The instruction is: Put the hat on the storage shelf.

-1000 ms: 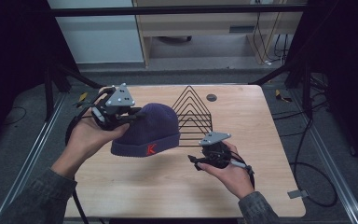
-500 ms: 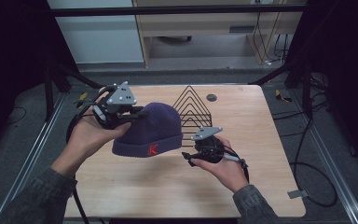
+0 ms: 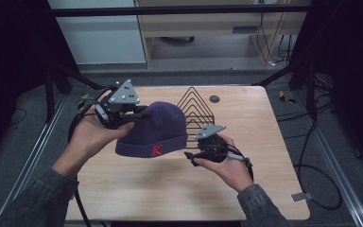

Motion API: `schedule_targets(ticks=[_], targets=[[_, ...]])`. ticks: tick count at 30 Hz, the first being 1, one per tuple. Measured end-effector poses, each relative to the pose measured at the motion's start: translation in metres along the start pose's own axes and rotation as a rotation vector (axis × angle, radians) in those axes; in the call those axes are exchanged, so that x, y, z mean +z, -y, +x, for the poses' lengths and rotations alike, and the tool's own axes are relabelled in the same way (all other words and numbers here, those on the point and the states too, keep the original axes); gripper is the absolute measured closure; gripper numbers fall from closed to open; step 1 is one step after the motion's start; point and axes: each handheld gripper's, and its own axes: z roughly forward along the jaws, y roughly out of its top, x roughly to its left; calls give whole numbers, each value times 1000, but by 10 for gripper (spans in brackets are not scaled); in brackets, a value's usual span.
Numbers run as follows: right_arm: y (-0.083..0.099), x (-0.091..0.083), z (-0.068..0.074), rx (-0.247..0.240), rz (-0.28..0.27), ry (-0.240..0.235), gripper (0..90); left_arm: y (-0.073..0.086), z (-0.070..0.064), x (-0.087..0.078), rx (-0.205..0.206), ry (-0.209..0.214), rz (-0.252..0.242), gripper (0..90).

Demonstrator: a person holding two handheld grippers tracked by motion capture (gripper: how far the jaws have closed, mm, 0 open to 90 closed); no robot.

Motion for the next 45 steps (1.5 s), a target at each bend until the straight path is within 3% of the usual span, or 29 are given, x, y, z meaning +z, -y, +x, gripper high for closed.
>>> schedule_targets(ticks=[14,30,34,39,45], targets=[[-6,-17,-8,2,-21,0,259,-22,-6,-3,26,14,-38,805],[-14,-25,-20,-12,-35,-20,274,-37,-11,4,46,41,-75,804],[-21,-31,-26,-21,-45,-63,431,-42,-7,10,32,46,-94,804],[-25,-42,-31,-36,-57,-53,639,-50,-1,13,11,48,-110,804],[-37,-65,-46,-43,-68,-22,675,-67,9,13,0,28,-128,801]])
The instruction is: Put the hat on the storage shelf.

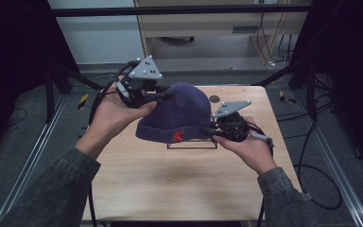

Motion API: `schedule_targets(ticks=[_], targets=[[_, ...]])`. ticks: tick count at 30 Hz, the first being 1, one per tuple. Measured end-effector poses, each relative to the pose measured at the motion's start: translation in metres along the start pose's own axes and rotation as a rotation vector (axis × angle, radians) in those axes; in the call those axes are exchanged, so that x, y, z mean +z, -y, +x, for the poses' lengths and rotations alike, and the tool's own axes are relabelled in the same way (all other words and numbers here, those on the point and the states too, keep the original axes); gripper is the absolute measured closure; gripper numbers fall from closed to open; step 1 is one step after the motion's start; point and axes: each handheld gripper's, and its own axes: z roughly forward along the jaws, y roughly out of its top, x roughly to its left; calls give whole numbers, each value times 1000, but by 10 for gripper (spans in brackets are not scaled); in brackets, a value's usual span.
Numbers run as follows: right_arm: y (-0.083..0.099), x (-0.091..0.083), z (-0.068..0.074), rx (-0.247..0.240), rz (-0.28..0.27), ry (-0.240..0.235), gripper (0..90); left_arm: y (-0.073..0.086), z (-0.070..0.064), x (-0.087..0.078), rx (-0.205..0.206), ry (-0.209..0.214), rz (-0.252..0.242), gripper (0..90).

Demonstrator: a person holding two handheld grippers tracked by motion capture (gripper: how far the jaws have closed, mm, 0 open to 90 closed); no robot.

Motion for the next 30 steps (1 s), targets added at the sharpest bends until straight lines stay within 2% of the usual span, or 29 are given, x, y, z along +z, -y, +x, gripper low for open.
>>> schedule_targets(ticks=[2,3,5,6,7,8,10,13,17,19,24,30], targets=[[-3,-5,-3,-4,0,8,677,-4,3,1,-3,-6,-5,800],[-11,-14,-12,-8,0,35,681,-10,10,3,-5,-18,-3,798],[-17,-19,-18,-7,-2,54,684,-12,13,5,-7,-21,-6,798],[-21,-23,-23,-8,-3,68,686,-16,22,9,-24,-28,-11,798],[-21,-23,-23,-8,-3,68,686,-16,22,9,-24,-28,-11,798],[-28,-25,-31,0,-7,88,690,-18,26,12,-29,-31,-14,797],[-31,-26,-34,1,-4,96,691,-20,33,16,-36,-34,-18,797],[-40,-21,-44,-10,10,134,691,-22,46,26,-45,-46,-15,797],[-43,-13,-51,-15,10,157,692,-24,56,34,-58,-47,-33,797],[-44,-9,-54,-11,11,173,692,-24,60,39,-59,-51,-27,797],[-39,4,-64,8,26,185,692,-22,62,54,-54,-53,-18,797],[-32,9,-69,24,42,195,691,-20,61,66,-54,-52,-1,797]])
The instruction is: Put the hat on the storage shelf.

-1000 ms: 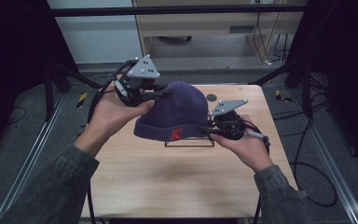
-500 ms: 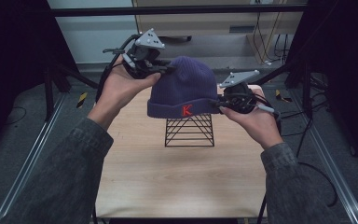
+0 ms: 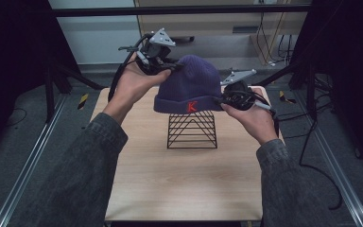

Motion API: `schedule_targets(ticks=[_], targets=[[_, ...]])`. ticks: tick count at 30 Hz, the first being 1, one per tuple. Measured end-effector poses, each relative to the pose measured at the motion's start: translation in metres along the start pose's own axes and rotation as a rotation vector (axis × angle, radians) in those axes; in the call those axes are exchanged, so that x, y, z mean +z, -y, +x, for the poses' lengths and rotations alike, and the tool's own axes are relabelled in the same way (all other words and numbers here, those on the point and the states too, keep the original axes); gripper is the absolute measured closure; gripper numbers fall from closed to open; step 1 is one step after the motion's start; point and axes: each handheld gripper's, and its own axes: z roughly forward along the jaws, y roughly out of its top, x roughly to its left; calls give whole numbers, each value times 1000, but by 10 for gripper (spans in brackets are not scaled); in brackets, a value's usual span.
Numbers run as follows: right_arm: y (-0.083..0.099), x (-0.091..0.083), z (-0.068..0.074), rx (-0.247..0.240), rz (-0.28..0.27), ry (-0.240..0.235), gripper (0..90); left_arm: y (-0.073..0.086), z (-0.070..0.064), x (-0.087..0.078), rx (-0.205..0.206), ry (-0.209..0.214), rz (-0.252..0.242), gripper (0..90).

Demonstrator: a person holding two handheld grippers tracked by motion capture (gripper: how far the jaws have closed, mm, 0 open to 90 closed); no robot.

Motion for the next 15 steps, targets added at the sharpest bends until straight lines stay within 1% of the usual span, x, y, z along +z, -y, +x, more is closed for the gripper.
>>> schedule_targets(ticks=[2,10,15], targets=[[4,2,-1,5,7,-3,691,1,-1,4,-2,2,0,797],[9,4,-2,12,14,-17,691,3,-3,9,-4,5,7,797],[15,5,-3,21,26,-28,692,7,-7,15,-2,9,19,795]])
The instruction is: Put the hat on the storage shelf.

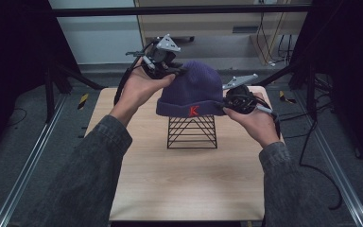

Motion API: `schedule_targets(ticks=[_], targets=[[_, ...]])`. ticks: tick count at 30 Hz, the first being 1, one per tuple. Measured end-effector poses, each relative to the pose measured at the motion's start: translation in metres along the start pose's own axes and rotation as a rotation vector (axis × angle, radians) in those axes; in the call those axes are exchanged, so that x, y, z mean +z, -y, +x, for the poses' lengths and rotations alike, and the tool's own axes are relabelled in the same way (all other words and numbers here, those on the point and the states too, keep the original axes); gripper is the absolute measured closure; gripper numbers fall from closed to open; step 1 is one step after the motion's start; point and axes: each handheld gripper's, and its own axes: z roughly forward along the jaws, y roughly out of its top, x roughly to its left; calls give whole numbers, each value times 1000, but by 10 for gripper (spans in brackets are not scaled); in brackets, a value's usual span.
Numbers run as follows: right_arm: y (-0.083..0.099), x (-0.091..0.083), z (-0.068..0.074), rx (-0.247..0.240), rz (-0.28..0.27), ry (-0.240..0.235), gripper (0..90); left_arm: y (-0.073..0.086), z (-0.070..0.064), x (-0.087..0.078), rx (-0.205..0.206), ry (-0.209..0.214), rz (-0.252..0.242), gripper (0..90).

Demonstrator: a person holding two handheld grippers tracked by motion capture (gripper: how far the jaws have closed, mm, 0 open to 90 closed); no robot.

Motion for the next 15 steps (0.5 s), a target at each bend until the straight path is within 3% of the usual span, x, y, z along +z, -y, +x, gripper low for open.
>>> schedule_targets(ticks=[15], targets=[[22,15,1,11,47,-17,688,17,-5,22,-7,22,31,791]])
